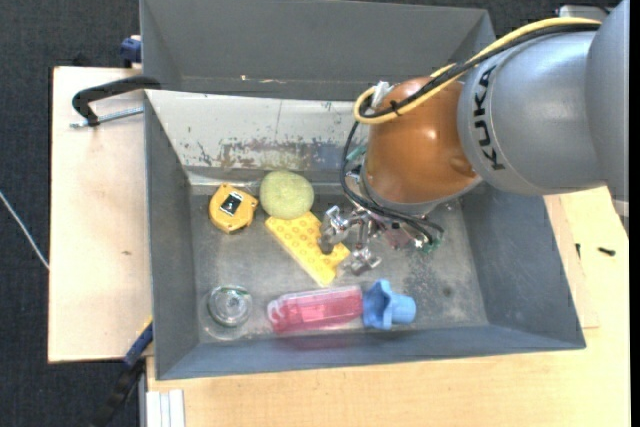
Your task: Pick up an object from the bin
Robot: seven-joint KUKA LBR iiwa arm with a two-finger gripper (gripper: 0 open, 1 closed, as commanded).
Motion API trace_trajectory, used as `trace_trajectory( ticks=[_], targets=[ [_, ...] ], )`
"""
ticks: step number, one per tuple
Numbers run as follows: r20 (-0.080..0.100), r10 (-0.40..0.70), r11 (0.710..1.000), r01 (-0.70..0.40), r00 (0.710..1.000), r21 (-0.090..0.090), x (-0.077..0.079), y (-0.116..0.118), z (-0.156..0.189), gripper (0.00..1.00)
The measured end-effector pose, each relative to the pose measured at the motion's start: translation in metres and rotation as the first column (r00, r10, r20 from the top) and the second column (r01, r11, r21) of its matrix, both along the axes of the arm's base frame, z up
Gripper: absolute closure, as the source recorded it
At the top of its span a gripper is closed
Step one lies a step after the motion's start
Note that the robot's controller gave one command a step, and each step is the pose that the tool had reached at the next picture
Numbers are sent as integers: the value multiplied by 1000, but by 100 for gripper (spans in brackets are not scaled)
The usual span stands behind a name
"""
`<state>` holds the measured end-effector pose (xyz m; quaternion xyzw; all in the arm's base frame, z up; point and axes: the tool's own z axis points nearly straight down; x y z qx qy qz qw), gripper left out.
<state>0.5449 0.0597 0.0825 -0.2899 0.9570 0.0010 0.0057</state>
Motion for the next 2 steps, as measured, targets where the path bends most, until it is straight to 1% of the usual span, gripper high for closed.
trace_trajectory(
  ticks=[1,2],
  targets=[
    [-3,0,1000,0,1000,-3,8,-4,156,100],
    [-5,0,1000,0,1000,-3,8,-4,155,100]
  ],
)
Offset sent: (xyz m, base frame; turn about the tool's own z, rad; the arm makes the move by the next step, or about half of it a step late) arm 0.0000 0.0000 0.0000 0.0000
